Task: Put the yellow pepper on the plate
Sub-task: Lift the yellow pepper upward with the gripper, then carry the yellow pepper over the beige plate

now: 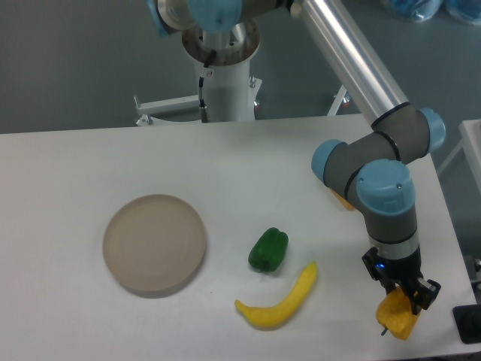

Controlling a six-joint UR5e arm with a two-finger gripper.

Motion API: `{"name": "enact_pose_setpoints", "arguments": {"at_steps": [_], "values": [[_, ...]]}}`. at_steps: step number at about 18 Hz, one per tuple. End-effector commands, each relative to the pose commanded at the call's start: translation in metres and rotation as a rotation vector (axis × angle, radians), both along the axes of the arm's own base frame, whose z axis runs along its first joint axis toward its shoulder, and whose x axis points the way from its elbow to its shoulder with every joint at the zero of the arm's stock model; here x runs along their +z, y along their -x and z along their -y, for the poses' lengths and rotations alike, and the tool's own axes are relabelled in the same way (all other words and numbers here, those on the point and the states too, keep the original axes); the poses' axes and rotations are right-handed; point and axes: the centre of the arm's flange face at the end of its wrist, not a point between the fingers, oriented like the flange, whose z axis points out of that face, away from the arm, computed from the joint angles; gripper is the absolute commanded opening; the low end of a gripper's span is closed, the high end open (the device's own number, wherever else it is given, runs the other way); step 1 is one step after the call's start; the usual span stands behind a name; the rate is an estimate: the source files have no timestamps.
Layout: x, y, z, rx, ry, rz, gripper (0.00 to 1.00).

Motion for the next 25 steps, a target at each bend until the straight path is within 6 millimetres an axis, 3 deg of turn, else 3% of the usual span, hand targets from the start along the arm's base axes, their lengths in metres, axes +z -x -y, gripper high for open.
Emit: {"name": "enact_pose_setpoints", "arguments": {"at_steps": [8,15,20,25], "values": [[0.011,-0.005,0.008,0.01,0.003,0.004,0.35],[0.051,-0.033,0.03,0.012,0.035,0.068,0.35],[0.085,-0.08,0.054,0.078,-0.001,0.179,0.35],[0.092,-0.169,0.07,0.215,-0.073,0.328,0.35]]}}
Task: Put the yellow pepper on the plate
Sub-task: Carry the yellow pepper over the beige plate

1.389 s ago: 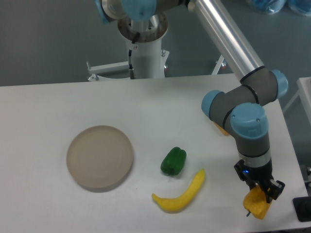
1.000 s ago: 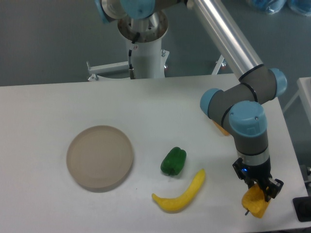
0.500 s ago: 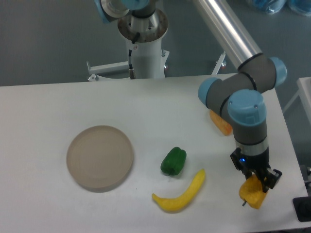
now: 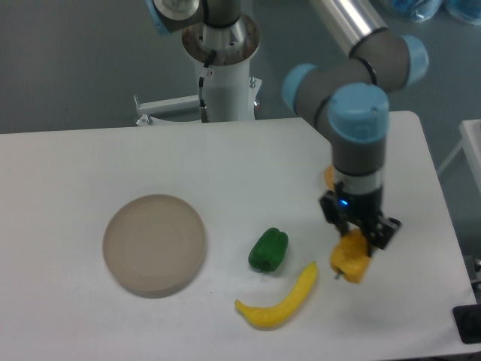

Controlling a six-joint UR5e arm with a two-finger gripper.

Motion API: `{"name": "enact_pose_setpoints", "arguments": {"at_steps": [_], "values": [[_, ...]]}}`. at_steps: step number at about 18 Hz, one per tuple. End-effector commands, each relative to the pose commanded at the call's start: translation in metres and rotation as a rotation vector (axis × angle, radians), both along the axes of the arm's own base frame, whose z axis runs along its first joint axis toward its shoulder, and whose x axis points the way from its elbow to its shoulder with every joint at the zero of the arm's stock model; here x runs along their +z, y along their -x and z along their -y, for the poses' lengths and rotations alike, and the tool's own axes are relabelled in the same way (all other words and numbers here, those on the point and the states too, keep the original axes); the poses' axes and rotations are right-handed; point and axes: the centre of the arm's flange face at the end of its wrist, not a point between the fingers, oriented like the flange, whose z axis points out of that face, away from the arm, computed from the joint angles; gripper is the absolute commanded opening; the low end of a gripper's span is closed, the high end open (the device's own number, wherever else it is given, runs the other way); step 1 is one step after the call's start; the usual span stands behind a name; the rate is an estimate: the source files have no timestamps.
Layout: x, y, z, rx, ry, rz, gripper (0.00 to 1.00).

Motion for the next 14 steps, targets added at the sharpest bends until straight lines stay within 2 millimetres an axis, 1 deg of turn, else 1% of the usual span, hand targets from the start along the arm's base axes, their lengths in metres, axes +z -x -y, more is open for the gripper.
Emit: {"name": "enact_pose_setpoints", "arguments": {"at_steps": [2,4,6,8,10,14], "values": [[-0.004,-0.034,0.001,0.067,-0.021,0.066,0.35],[-0.015,-0.072,-0.005,0.103,-0.012,0.105,0.35],[-0.025,-0.099,-0.005,0.148,-0.001,0.137,0.35],[-0.032,-0.127,-0.013,0.191,-0.016,0.154,0.35],[-0.045,-0.149,-0.019,0.213,-0.033,0.162,0.35],[-0.084,-0.179,-0.022,0.225,-0.011,0.188,0.36]]}}
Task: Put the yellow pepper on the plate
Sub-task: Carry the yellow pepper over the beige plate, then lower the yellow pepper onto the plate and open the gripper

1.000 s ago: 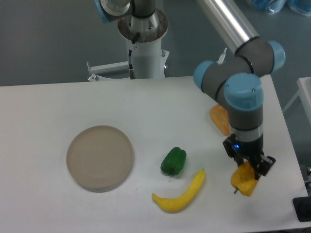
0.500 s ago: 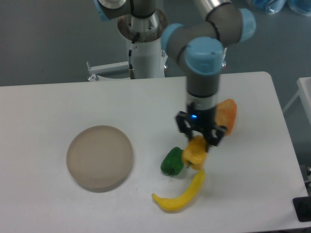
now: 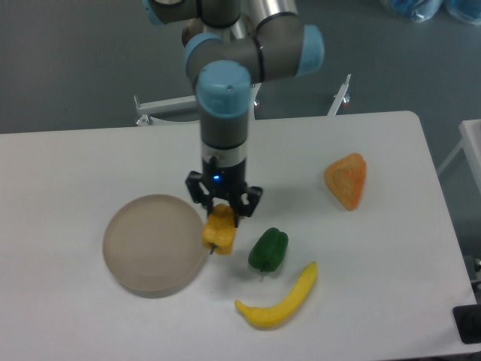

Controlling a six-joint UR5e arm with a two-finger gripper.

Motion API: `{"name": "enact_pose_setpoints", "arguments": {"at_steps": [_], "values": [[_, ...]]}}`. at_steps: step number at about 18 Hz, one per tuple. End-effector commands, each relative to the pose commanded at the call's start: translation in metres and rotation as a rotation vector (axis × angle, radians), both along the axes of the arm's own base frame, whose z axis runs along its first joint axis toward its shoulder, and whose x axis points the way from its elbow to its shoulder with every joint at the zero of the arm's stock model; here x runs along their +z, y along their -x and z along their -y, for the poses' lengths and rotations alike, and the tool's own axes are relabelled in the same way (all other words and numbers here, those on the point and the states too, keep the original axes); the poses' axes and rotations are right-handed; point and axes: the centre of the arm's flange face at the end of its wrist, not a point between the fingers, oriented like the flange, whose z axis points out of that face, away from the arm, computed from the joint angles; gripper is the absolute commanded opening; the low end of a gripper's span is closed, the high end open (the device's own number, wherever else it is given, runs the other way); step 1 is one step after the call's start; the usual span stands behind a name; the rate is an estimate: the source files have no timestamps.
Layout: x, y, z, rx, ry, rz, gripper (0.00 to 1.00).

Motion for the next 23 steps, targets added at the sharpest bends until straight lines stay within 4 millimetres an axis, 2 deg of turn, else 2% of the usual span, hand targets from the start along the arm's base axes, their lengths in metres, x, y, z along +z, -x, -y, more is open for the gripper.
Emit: {"name": "enact_pose_setpoints", "arguments": {"at_steps": [3,7,9,14,23], "values": [[-0.024,-0.02,-0.006,-0.011,0.014,0.01,0.36],[-0.04,-0.042,-0.008,-0.033,0.037,0.023,0.35],[-0.046,-0.044,-0.01,-0.042,0.042,0.024,0.35],[-0.052,-0.071,-0.013,-0.075,0.053,0.027,0.35],[-0.063,-0.077,-0.014,-0.085,0.069,0.033,0.35]]}}
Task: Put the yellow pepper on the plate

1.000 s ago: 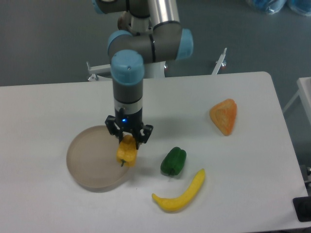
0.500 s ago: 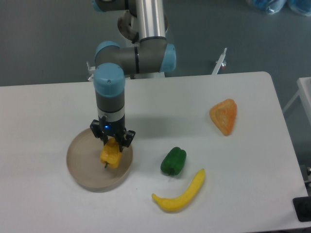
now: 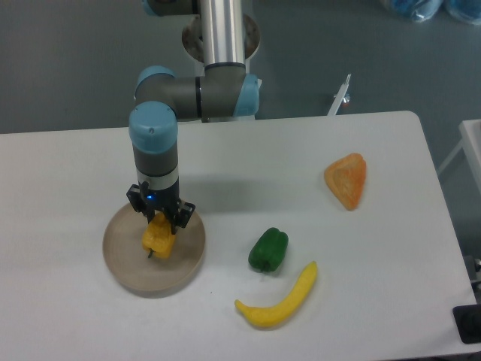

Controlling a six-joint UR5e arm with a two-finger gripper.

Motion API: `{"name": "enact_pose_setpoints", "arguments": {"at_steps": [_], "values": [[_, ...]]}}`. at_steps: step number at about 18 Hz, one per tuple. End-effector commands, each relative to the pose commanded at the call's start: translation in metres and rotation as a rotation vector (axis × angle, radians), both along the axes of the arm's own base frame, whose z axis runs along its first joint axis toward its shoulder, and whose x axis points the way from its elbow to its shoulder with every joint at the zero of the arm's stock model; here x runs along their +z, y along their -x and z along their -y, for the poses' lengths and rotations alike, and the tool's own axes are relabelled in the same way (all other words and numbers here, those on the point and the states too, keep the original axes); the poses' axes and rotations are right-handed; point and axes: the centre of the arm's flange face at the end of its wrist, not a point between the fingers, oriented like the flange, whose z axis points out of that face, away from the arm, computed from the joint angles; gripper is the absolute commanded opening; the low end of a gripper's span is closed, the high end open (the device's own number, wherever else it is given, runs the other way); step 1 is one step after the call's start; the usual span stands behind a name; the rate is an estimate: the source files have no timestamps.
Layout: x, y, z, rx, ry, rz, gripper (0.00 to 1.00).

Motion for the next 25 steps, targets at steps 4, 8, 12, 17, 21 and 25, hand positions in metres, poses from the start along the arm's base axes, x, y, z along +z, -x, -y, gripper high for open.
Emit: {"name": "enact_pose_setpoints", "arguments": {"at_steps": [4,8,12,17,21,25], "values": [[-0.003,-0.002,-0.001,-0.004,0.005,0.0,0.36],[-0.006,-0.001,-0.002,-0.007,0.009,0.001,0.38],[-0.007,-0.001,-0.001,-0.006,0.011,0.001,0.54],[0.0,0.0,-0.003,-0.003,-0.001,-0.002,0.99],[0.01,0.002,0.0,0.002,-0.015,-0.007,1.0],[0.044,0.043,0.01,0.054,-0.066,-0.032,1.0]]}}
